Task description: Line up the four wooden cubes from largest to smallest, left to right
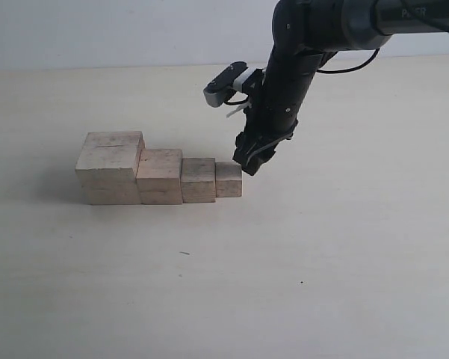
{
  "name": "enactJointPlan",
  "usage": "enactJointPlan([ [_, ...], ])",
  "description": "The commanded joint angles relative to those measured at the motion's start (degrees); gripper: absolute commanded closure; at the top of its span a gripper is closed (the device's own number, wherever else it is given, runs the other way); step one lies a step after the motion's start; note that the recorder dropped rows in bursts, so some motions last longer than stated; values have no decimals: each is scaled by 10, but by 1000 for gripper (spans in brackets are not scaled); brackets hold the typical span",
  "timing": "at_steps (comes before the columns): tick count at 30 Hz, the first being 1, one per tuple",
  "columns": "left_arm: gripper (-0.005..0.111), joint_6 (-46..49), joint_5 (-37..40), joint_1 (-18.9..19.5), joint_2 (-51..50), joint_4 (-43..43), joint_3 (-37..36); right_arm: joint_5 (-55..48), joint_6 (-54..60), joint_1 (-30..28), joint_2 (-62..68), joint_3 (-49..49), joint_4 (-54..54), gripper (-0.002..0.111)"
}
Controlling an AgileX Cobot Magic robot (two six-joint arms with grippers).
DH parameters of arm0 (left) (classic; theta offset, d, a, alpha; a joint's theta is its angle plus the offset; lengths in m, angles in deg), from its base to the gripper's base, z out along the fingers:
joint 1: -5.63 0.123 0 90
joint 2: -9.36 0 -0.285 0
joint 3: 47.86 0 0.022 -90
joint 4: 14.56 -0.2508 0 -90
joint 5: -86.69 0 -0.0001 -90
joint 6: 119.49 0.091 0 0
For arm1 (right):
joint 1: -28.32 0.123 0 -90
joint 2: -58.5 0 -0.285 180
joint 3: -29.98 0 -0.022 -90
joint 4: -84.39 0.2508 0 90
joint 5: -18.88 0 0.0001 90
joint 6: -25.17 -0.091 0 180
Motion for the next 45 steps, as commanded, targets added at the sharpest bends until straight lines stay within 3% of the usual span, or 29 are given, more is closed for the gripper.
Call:
enactJointPlan([
  [1, 107, -1, -5, -4, 3, 2, 0, 10, 3, 1, -6, -1, 19, 52],
  [15, 107, -1, -5, -4, 3, 2, 0, 18, -4, 1, -6, -1, -62, 52],
  [21, 107, -1, -5, -4, 3, 2, 0, 96, -4, 1, -6, -1, -62, 52],
  [33, 107, -1, -5, -4, 3, 2, 0, 141, 2, 1, -6, -1, 7, 52],
  [45, 107, -1, -5, -4, 3, 2, 0, 92, -2, 1, -6, -1, 32, 52],
])
